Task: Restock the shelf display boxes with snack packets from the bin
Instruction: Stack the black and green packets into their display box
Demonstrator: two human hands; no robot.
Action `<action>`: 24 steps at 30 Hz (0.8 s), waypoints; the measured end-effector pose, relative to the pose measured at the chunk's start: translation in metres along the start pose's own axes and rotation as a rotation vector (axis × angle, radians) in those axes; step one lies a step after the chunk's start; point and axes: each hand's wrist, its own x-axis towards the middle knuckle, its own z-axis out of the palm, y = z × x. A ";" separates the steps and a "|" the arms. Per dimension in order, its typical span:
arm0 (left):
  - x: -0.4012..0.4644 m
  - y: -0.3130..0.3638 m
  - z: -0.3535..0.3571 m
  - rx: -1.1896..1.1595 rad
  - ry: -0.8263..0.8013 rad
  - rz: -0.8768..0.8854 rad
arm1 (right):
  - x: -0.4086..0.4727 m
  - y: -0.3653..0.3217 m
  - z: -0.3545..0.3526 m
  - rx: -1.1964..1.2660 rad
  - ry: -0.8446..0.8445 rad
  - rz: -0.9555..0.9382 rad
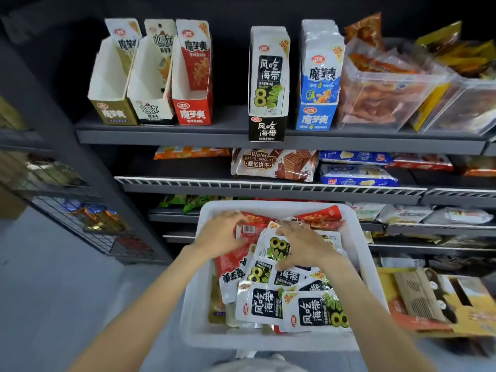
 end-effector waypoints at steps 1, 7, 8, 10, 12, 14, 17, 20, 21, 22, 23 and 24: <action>-0.002 0.003 0.007 0.006 -0.064 -0.001 | 0.000 0.000 0.004 -0.033 -0.009 -0.001; -0.005 0.026 0.038 0.113 -0.186 -0.008 | -0.007 0.020 0.007 0.115 0.142 0.021; -0.003 0.028 0.041 0.114 -0.175 -0.016 | -0.010 0.025 0.007 0.129 0.158 0.025; 0.001 0.031 0.047 0.110 -0.175 -0.036 | -0.016 0.035 0.008 0.080 0.173 0.046; 0.004 0.032 0.049 0.068 -0.188 -0.073 | -0.022 0.045 0.008 -0.017 0.196 0.105; 0.008 0.030 0.048 -0.003 -0.190 -0.102 | -0.025 0.053 0.009 -0.014 0.231 0.170; 0.011 0.027 0.044 -0.116 -0.159 -0.122 | -0.031 0.057 0.009 0.063 0.350 0.228; 0.012 0.024 0.037 -0.226 -0.087 -0.163 | -0.038 0.058 0.003 0.088 0.510 0.244; 0.012 0.022 0.036 -0.273 -0.066 -0.186 | -0.040 0.060 0.000 0.144 0.523 0.229; 0.012 0.019 0.035 -0.324 -0.056 -0.210 | -0.041 0.062 -0.003 0.231 0.503 0.217; 0.011 0.017 0.033 -0.372 -0.054 -0.234 | -0.041 0.066 -0.007 0.316 0.458 0.219; 0.010 0.014 0.032 -0.417 -0.047 -0.252 | -0.042 0.070 -0.010 0.367 0.407 0.228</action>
